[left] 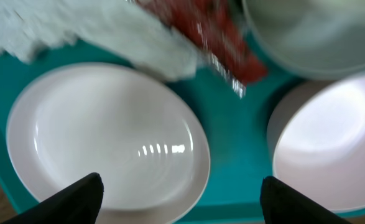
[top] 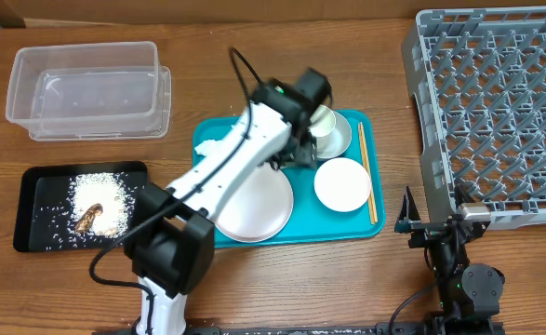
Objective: Sort waste into correct bins and load items into the dishwasher
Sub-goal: 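Release the plate and move the left gripper over the napkins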
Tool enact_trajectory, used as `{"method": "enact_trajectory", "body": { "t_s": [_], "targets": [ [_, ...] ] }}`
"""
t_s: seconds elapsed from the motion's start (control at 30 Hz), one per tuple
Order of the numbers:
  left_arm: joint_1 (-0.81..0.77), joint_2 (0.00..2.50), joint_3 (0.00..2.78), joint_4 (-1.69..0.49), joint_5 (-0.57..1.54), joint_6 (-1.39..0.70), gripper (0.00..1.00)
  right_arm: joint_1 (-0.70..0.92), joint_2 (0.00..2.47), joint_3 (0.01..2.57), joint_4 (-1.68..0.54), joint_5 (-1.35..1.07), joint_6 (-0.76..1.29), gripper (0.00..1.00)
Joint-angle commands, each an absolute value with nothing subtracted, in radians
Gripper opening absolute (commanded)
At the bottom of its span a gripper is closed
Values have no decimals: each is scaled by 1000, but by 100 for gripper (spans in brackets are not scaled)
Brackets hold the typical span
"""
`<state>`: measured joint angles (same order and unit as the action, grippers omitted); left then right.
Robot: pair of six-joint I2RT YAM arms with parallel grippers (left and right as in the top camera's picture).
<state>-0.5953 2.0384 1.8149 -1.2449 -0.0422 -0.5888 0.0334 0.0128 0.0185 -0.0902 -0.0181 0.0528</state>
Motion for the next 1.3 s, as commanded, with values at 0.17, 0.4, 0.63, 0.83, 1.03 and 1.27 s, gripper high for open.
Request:
{"method": "enact_trajectory", "body": {
  "t_s": [0.17, 0.4, 0.63, 0.83, 1.03, 1.27],
  "targets": [
    [-443, 2065, 1837, -1134, -90, -625, 77, 30, 3, 8, -84, -9, 60, 100],
    [-393, 2152, 1835, -1132, -84, -612, 70, 30, 3, 8, -84, -9, 60, 100],
    [-393, 2203, 1835, -1121, -86, -610, 63, 30, 3, 8, -84, -9, 60, 100],
    [-393, 2204, 1824, -1112, -85, -646, 57, 30, 3, 8, -84, -9, 60, 100],
    [-394, 2204, 1814, -1097, -85, -659, 51, 30, 3, 8, -84, -9, 60, 100],
    [-395, 2204, 1813, -1090, -84, -735, 51, 30, 3, 8, -84, -9, 60, 100]
  ]
}}
